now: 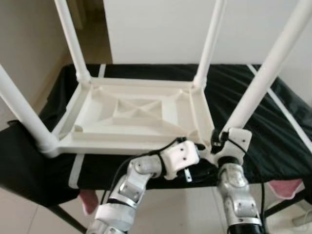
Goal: Building children table
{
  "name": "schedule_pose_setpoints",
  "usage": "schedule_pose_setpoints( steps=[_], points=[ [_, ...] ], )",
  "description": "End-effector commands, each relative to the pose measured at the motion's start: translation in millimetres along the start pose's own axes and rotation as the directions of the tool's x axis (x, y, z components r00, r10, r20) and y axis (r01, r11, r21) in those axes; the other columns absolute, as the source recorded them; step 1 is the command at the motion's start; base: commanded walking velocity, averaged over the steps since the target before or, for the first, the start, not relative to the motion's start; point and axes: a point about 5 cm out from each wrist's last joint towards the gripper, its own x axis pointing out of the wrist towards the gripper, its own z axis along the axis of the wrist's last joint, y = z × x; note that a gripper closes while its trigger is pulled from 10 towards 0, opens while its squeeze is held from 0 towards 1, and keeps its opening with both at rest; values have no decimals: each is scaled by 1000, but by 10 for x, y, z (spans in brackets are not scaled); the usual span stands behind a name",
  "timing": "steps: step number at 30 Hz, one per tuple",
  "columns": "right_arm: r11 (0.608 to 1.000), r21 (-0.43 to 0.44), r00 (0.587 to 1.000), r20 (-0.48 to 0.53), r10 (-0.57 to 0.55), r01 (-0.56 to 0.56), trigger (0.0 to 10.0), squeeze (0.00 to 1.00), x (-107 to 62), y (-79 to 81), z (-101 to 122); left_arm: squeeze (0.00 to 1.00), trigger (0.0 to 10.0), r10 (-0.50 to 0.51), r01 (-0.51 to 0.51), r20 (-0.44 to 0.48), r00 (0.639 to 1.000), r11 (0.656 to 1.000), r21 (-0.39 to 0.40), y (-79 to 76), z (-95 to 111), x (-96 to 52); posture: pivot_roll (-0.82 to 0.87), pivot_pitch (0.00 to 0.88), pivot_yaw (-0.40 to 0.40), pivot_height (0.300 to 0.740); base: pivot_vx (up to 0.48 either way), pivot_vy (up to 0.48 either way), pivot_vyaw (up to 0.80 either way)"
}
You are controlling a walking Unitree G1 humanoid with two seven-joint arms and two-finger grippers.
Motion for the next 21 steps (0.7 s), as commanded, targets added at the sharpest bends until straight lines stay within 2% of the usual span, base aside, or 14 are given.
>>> schedule_pose_setpoints(
  steps=[1, 5, 8, 16, 17, 21],
  points=[
    [1000, -13, 996, -90, -18, 17, 10000, 0, -72, 1, -186, 0, 10000, 167, -167, 7, 986, 986, 16, 94, 14, 10, -104, 0, -14, 740, 0, 0, 0],
    [999, 3, 996, -86, -33, 33, 10000, 0, -68, -21, -174, 0, 10000, 160, -161, 16, 987, 987, 23, 94, 27, 18, -102, 0, -12, 740, 0, 0, 0],
    [999, 15, 996, -85, -29, 31, 10000, 0, -84, 28, -169, 0, 10000, 159, -160, 21, 987, 987, 28, 95, 36, 20, -98, 0, -12, 740, 0, 0, 0],
    [1000, -8, 998, -63, -23, 22, 10000, 0, -50, 37, -138, 0, 10000, 159, -159, 14, 987, 987, 38, 93, 24, 9, -92, 0, -12, 740, 0, 0, 0],
    [1000, -5, 998, -60, -15, 15, 10000, 1000, -38, 35, -130, 0, 10000, 160, -160, 13, 987, 986, 37, 94, 22, 7, -89, 0, -14, 740, 0, 0, 0],
    [1000, 6, 999, -50, -2, 2, 10000, 1000, -32, 33, -115, 0, 10000, 163, -163, 13, 987, 986, 37, 95, 22, 5, -88, 0, -14, 740, 0, 0, 0]
  ],
)
